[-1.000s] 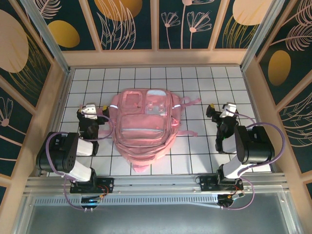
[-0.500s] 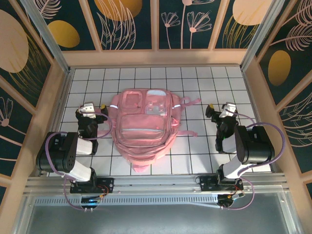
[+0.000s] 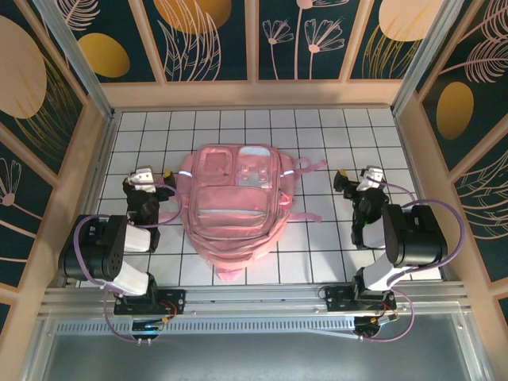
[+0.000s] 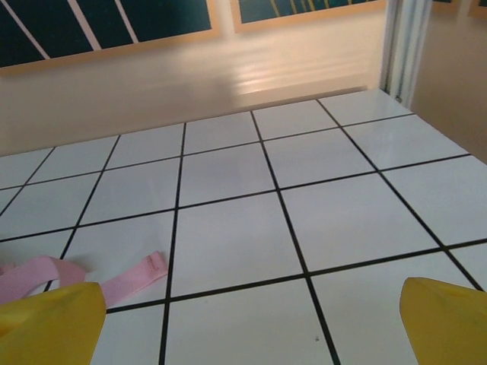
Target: Pack books, pencil case, and school supplies into a backpack
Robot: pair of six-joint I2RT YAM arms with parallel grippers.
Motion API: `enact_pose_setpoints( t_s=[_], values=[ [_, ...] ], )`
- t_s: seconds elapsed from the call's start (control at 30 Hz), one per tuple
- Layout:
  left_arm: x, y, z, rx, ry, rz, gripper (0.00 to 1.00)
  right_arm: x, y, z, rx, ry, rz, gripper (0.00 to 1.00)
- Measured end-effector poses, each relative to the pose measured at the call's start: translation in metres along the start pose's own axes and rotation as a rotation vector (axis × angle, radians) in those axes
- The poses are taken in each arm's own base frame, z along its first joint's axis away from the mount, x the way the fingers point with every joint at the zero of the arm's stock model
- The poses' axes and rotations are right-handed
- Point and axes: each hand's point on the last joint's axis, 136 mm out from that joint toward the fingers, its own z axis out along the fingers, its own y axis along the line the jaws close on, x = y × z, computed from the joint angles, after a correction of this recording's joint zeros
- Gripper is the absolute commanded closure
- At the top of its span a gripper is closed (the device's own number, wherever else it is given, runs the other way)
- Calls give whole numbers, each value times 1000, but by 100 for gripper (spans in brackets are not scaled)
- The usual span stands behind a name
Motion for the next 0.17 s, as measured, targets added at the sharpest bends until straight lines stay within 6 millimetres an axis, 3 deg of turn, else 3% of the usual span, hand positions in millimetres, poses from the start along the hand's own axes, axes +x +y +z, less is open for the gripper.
enact_pose_setpoints(
  t_s=[0.17],
  values=[
    [0, 0, 0, 0, 0, 0, 1, 0, 4, 1, -26, 6, 0, 1]
  ],
)
